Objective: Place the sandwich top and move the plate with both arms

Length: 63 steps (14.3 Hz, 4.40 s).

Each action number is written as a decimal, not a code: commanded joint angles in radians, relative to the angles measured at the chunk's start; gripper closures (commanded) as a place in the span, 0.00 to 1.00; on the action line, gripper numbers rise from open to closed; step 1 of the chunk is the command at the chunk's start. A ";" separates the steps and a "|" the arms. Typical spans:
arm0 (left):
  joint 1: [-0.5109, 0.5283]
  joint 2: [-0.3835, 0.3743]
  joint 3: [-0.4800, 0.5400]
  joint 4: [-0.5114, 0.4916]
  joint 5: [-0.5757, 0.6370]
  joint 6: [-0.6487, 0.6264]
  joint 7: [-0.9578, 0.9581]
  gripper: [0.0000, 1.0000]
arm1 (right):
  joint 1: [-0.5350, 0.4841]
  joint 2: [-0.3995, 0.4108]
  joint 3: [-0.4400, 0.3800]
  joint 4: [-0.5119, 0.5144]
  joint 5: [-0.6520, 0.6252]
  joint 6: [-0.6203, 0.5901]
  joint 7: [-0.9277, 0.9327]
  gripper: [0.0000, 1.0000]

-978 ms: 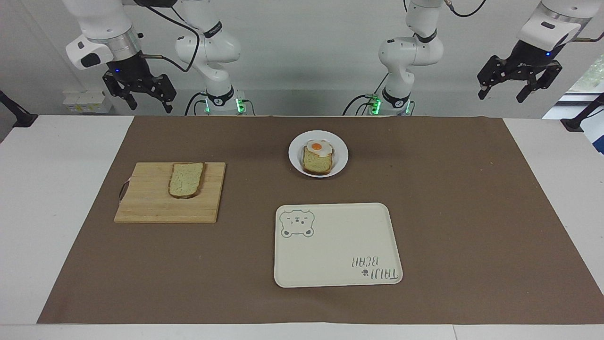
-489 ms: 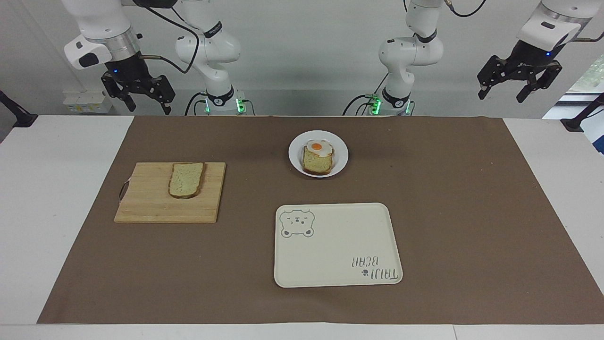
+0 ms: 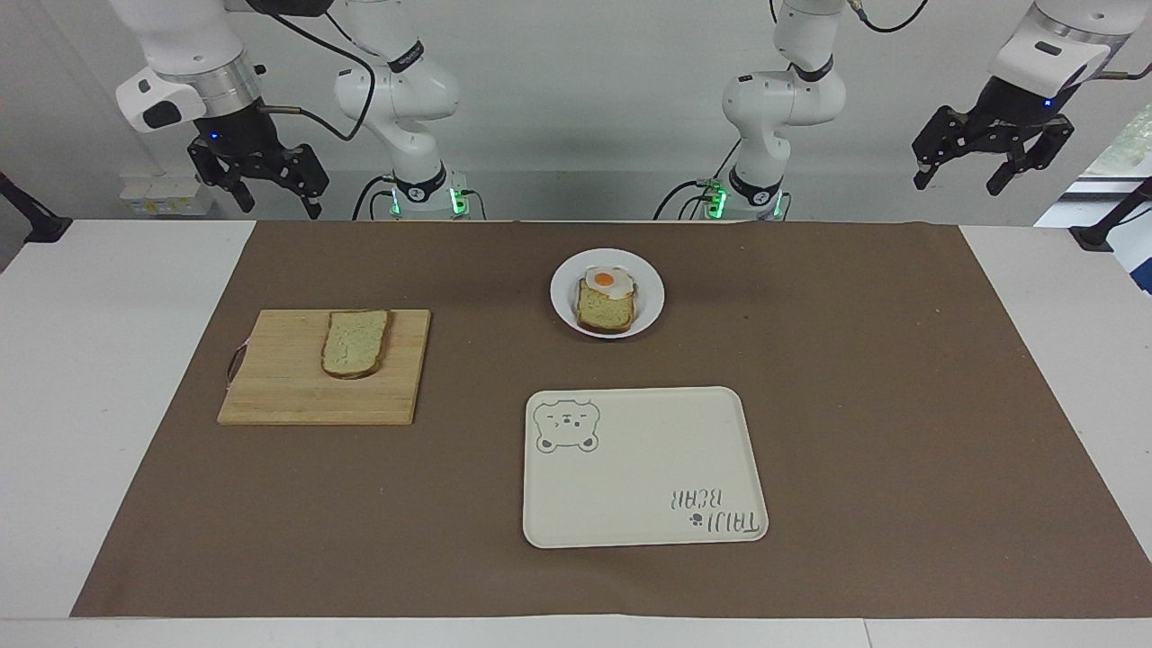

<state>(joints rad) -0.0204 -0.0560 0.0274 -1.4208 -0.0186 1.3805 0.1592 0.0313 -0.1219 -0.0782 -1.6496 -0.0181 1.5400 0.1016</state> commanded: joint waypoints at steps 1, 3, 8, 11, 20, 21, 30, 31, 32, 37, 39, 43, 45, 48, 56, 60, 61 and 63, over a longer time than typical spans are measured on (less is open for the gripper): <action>0.004 -0.022 0.000 -0.027 0.003 0.003 0.003 0.00 | -0.025 -0.005 0.005 -0.013 -0.005 0.023 -0.034 0.00; 0.005 -0.022 0.000 -0.027 0.003 0.003 0.005 0.00 | -0.025 -0.002 0.005 -0.013 -0.005 0.028 -0.031 0.00; 0.004 -0.022 0.000 -0.027 0.003 0.003 0.003 0.00 | -0.028 -0.004 0.005 -0.029 -0.005 0.052 -0.030 0.00; 0.005 -0.024 0.000 -0.029 0.003 0.003 0.003 0.00 | -0.040 -0.005 0.005 -0.038 -0.005 0.060 -0.034 0.00; 0.004 -0.024 0.000 -0.029 0.003 0.003 0.003 0.00 | -0.042 -0.005 0.005 -0.065 -0.002 0.097 -0.036 0.00; 0.005 -0.022 0.000 -0.027 0.003 0.003 0.003 0.00 | -0.039 -0.005 0.006 -0.062 -0.002 0.079 -0.034 0.00; 0.005 -0.024 0.000 -0.029 0.003 0.003 0.003 0.00 | -0.037 -0.005 0.009 -0.059 0.001 0.071 -0.036 0.00; 0.004 -0.024 0.000 -0.029 0.003 0.003 0.005 0.00 | -0.039 -0.005 0.009 -0.059 0.003 0.071 -0.036 0.00; 0.004 -0.024 0.000 -0.029 0.003 0.003 0.003 0.00 | -0.037 -0.005 0.009 -0.061 0.003 0.071 -0.036 0.00; 0.004 -0.024 0.000 -0.029 0.003 0.003 0.003 0.00 | -0.044 0.044 0.009 0.019 0.023 0.005 -0.062 0.00; 0.005 -0.024 0.000 -0.029 0.003 0.003 0.003 0.00 | -0.041 0.031 0.009 0.002 0.026 0.008 -0.062 0.00; 0.005 -0.024 0.000 -0.029 0.003 0.003 0.003 0.00 | -0.030 -0.005 0.009 -0.067 0.024 0.074 -0.063 0.00; 0.005 -0.024 0.000 -0.029 0.003 0.003 0.003 0.00 | -0.031 -0.005 0.009 -0.068 0.026 0.074 -0.065 0.00; 0.005 -0.022 0.002 -0.029 0.003 0.003 0.003 0.00 | -0.048 -0.002 0.008 -0.088 0.024 0.077 -0.085 0.00; 0.004 -0.024 0.000 -0.029 0.003 0.003 0.003 0.00 | -0.076 0.070 0.008 -0.220 0.040 0.304 -0.191 0.00; 0.005 -0.022 0.000 -0.029 0.003 0.003 0.003 0.00 | -0.118 0.125 0.008 -0.269 0.089 0.379 -0.327 0.00; 0.005 -0.024 0.000 -0.029 0.003 0.003 0.005 0.00 | -0.123 0.128 0.008 -0.292 0.090 0.412 -0.358 0.00; 0.005 -0.024 0.000 -0.029 0.003 0.003 0.003 0.00 | -0.139 0.148 0.008 -0.317 0.090 0.434 -0.407 0.00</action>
<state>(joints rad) -0.0202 -0.0560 0.0285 -1.4209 -0.0186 1.3803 0.1592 -0.0790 0.0260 -0.0799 -1.9277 0.0480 1.9421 -0.2399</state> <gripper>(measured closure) 0.000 0.000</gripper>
